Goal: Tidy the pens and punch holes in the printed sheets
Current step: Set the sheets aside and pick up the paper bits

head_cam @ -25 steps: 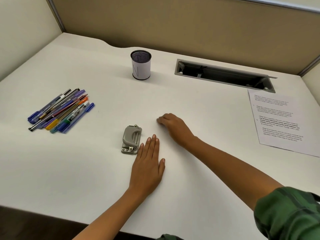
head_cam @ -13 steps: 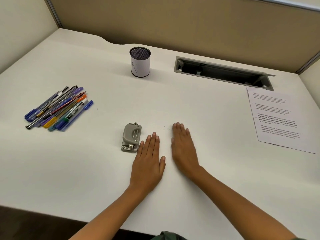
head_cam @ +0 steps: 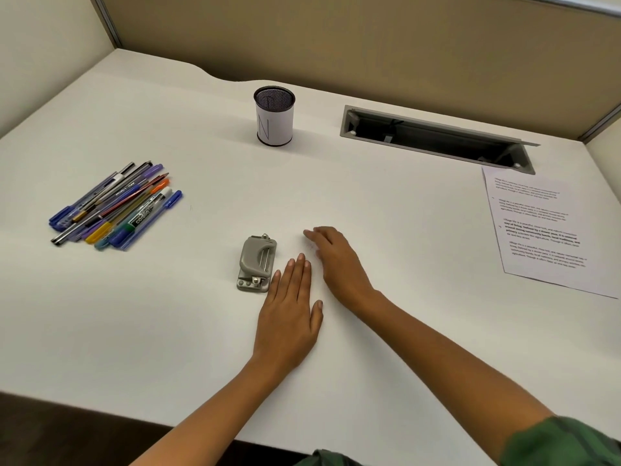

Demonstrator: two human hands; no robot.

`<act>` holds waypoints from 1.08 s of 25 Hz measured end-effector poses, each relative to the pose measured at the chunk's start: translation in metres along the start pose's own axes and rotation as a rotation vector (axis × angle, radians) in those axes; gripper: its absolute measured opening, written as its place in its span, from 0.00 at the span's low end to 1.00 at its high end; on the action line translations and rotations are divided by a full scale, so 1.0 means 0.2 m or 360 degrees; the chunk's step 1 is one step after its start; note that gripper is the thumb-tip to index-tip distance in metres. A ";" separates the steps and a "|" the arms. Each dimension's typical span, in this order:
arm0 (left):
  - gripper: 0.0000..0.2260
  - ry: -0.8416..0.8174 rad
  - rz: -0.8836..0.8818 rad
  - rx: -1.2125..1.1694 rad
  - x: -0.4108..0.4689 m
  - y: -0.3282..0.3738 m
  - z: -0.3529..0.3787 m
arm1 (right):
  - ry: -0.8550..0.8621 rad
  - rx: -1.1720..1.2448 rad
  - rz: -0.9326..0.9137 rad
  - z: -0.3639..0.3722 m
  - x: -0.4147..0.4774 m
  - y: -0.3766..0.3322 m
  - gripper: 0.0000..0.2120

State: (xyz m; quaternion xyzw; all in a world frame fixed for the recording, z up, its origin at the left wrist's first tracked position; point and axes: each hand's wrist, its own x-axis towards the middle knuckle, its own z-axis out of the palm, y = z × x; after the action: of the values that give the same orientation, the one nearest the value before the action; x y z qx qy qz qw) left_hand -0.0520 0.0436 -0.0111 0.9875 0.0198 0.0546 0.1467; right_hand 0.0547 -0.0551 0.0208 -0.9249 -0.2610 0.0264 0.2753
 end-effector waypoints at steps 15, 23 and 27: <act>0.28 0.0005 -0.0017 -0.0063 0.00 0.00 0.00 | -0.0528 -0.0741 -0.0181 -0.16 0.27 -0.18 0.08; 0.29 0.0007 -0.0014 -0.0052 0.00 0.00 0.01 | -0.0600 -0.0642 0.0003 -0.14 0.30 -0.18 0.07; 0.29 0.0002 -0.0015 -0.0045 0.00 0.00 0.00 | -0.0541 -0.0476 0.0124 -0.11 0.28 -0.14 0.08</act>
State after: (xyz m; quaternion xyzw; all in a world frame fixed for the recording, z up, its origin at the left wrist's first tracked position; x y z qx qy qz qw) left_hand -0.0524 0.0434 -0.0119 0.9852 0.0237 0.0547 0.1608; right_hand 0.0948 -0.0181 0.0596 -0.9470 -0.2687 0.1536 0.0861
